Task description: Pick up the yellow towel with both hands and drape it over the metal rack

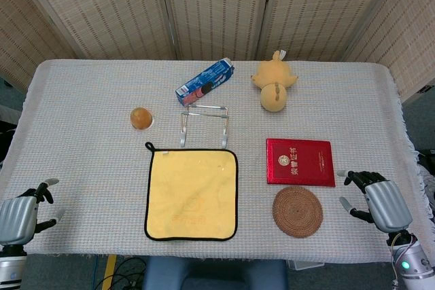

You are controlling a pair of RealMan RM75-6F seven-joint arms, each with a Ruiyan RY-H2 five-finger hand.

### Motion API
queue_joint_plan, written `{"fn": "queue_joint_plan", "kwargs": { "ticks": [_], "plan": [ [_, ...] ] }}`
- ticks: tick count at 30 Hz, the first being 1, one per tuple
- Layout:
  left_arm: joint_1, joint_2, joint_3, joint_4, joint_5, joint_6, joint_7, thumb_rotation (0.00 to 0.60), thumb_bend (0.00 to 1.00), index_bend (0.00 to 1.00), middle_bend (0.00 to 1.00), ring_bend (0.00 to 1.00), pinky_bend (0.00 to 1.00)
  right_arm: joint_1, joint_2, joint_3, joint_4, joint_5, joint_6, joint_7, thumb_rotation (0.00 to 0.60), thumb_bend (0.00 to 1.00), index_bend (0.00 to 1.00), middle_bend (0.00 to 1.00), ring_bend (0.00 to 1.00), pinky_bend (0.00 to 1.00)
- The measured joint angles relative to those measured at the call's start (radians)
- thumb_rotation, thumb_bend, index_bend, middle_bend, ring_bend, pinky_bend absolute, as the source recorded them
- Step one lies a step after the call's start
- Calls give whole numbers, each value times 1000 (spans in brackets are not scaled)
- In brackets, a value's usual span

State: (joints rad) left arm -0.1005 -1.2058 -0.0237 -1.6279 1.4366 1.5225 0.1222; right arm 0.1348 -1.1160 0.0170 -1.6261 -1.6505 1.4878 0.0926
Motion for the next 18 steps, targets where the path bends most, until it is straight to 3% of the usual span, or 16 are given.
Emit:
{"fn": "queue_joint_plan", "kwargs": {
  "ticks": [11,18],
  "plan": [
    [-12,4,20,8,83,-16,-5,600,245,324,582,524,679,11,-5,1,8,-3,-11,5,600,292,303,467,435,402],
    [-47,0,69,37,226,-48,-59,600,73,377,663,623,854,15,-9,0,13,-5,-13,11,600,292,304,467,435,402]
  ]
}}
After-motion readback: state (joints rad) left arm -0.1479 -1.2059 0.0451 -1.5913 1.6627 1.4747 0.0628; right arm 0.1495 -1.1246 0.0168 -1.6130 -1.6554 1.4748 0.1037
